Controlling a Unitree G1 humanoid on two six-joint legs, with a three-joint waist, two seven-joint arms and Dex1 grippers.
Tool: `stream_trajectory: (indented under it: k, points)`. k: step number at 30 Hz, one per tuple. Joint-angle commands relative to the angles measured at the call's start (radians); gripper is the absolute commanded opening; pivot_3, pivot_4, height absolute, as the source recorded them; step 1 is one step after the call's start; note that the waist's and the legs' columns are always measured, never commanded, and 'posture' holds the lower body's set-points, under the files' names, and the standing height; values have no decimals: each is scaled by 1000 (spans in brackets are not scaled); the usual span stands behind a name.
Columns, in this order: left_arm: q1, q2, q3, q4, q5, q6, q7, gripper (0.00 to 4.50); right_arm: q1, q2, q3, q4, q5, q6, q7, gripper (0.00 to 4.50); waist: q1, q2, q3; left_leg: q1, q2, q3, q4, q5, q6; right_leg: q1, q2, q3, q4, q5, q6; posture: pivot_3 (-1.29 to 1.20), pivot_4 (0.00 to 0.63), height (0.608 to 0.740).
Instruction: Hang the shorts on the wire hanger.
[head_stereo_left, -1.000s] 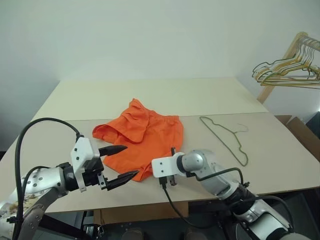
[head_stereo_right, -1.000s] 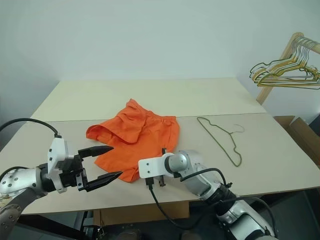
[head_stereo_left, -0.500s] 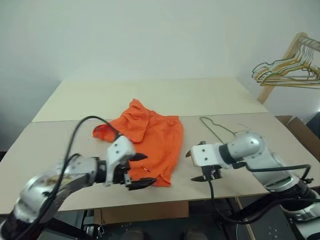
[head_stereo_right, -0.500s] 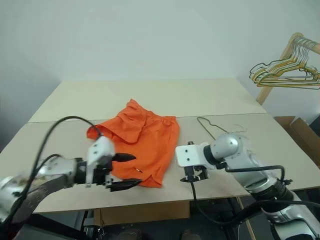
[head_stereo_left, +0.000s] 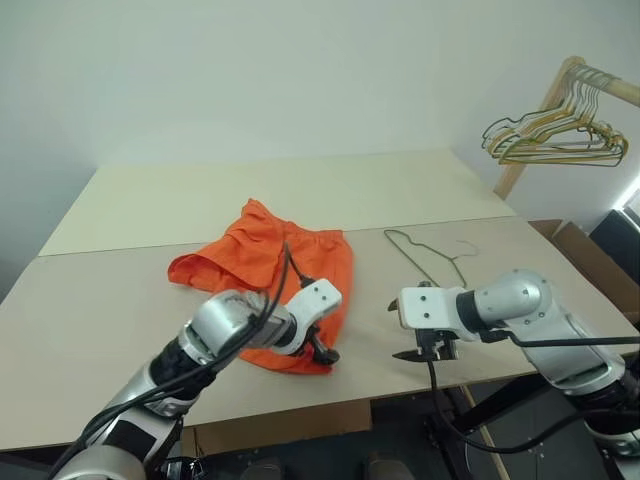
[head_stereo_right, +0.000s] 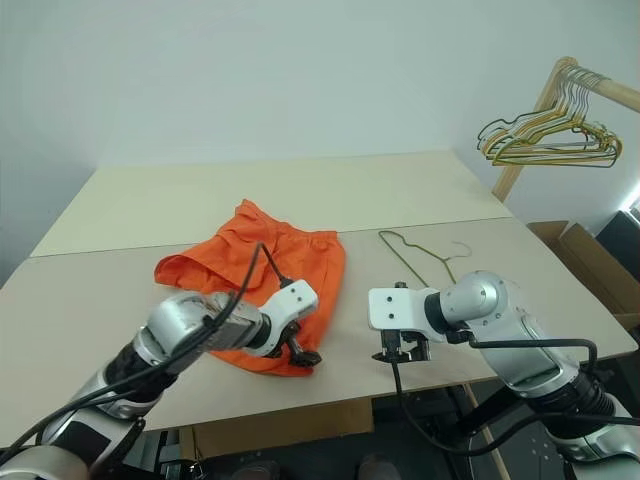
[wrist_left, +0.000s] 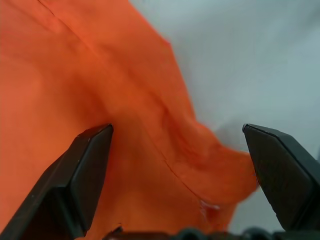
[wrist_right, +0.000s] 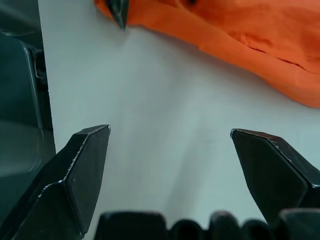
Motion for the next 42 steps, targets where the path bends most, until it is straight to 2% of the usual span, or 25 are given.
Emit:
stream_trajectory:
  k: [1,4,12,15,20,23,25,29,33,39,42]
  points:
    - [-6,15,-25,0,47,-25,-3,4318,2,-15,-47,-39,21,16,-28,4487,0,0,0,0,1,0,0,0,0,0,0,0,0,0,0,-67,0,740]
    - [5,51,-43,-18,60,-33,-24,3627,9,-19,-51,-45,30,16,-38,4500,-2,0,0,0,1,0,0,0,0,0,0,0,0,0,0,-63,0,740]
    - [40,104,13,-30,77,-50,-53,1021,11,-19,-48,-32,49,6,-64,4500,-2,0,0,0,1,0,0,0,0,0,0,0,0,0,0,-44,0,740]
    - [114,211,18,-102,114,-219,-114,53,3,-7,-43,-17,49,-4,-79,4500,-6,0,0,1,1,1,-1,0,0,-1,0,1,0,0,0,-37,0,740]
    - [306,475,99,-171,210,-677,-313,19,-2,49,-21,57,-9,-147,-176,4500,-11,1,0,0,3,3,-2,0,-1,-3,-1,2,2,-4,-8,-8,0,740]
    - [456,581,261,-163,197,-868,-392,19,-33,114,27,175,-120,-314,-297,4500,-5,1,1,0,3,3,-2,0,-1,-4,-3,1,2,-4,-8,21,0,740]
    - [561,609,391,-173,165,-944,-426,19,-70,164,66,270,-197,-403,-374,4500,2,1,1,-1,3,5,-2,0,-1,-5,-3,1,2,-4,-8,45,0,740]
    - [732,617,593,-204,135,-1041,-494,19,-156,258,137,486,-327,-556,-514,4500,11,1,1,-3,3,6,-2,1,-1,-10,-4,1,5,-4,-7,87,0,740]
    - [884,600,760,-249,105,-1091,-571,19,-286,374,215,770,-454,-691,-672,4500,16,1,1,-7,3,9,-2,5,-9,-16,-2,3,7,-2,-4,131,0,740]
    - [997,556,887,-303,97,-1090,-608,19,-449,462,324,1119,-585,-886,-786,4500,38,2,2,-8,2,9,-3,5,-9,-16,-1,3,6,-2,-3,201,0,740]
    - [1023,537,932,-316,98,-1079,-610,0,-486,473,343,1206,-598,-981,-802,3937,53,2,2,-8,2,8,-3,5,-9,-16,-2,2,6,-2,-3,223,0,740]
